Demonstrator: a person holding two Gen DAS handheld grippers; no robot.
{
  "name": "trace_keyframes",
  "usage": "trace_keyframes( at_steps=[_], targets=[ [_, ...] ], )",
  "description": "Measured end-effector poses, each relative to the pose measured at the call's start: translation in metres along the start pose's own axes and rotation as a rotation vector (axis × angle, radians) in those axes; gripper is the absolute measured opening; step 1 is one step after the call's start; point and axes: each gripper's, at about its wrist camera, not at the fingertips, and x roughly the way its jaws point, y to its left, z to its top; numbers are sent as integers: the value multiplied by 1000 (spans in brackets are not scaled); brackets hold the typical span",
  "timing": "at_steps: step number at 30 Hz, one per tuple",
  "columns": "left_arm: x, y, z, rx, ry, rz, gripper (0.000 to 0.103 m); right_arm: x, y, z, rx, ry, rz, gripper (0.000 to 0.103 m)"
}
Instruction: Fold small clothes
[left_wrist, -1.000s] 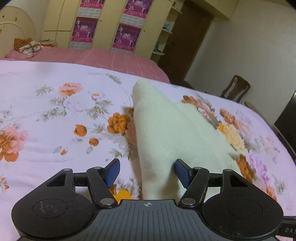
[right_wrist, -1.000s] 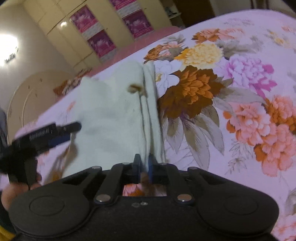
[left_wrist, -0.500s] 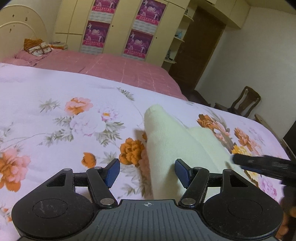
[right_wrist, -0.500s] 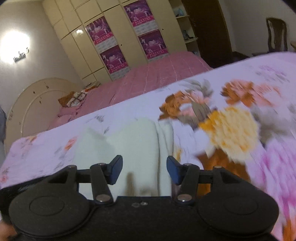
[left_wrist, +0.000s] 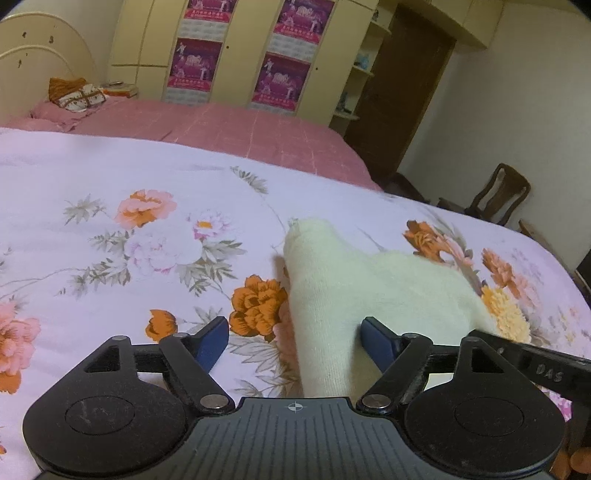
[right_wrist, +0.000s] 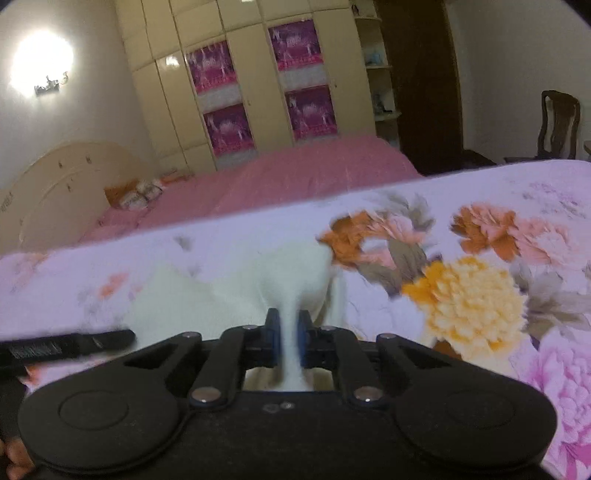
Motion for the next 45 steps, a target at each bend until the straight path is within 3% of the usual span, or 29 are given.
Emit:
trace_keyframes(
  at_steps=[2,6,10,11,14,16,17,20,22,25,30,36,40,45],
  targets=[
    [-2,2,2,-16,-1,-1,78,-4,-2,0,16,-12,3,12],
    [5,-1,16,-4,-21,18,78,-9,-8,12,81,-33,46,45],
    [32,1,27,-49,31,36,80,27,-14,35,133,30,55,49],
    [36,2,28,-61,33,43,82,38,-18,38,158,50,42,48],
    [47,8,25,-69,40,69,93,47,-20,37,184,47,22,10],
    [48,5,21,-41,26,76,93,48,-19,28,147,18,-79,7],
    [47,2,21,-29,23,82,93,50,-22,24,155,14,-72,6],
    [37,0,23,-39,18,83,93,46,-19,27,125,16,-57,13],
    [28,-5,24,-14,4,73,93,35,-16,32,107,-8,-82,28],
    [14,-20,19,65,-4,70,93,15,-7,35,76,-65,-64,28],
    [1,-31,4,91,11,70,93,-11,17,19,-3,-73,-30,27],
    [0,-36,-6,101,38,77,93,-3,26,-12,-146,-14,-137,25],
    [-12,-41,-9,118,37,81,93,-6,23,-9,-127,-9,-168,29],
    [-29,-41,-13,125,34,67,93,-34,22,-11,-55,-24,-127,29]
  ],
)
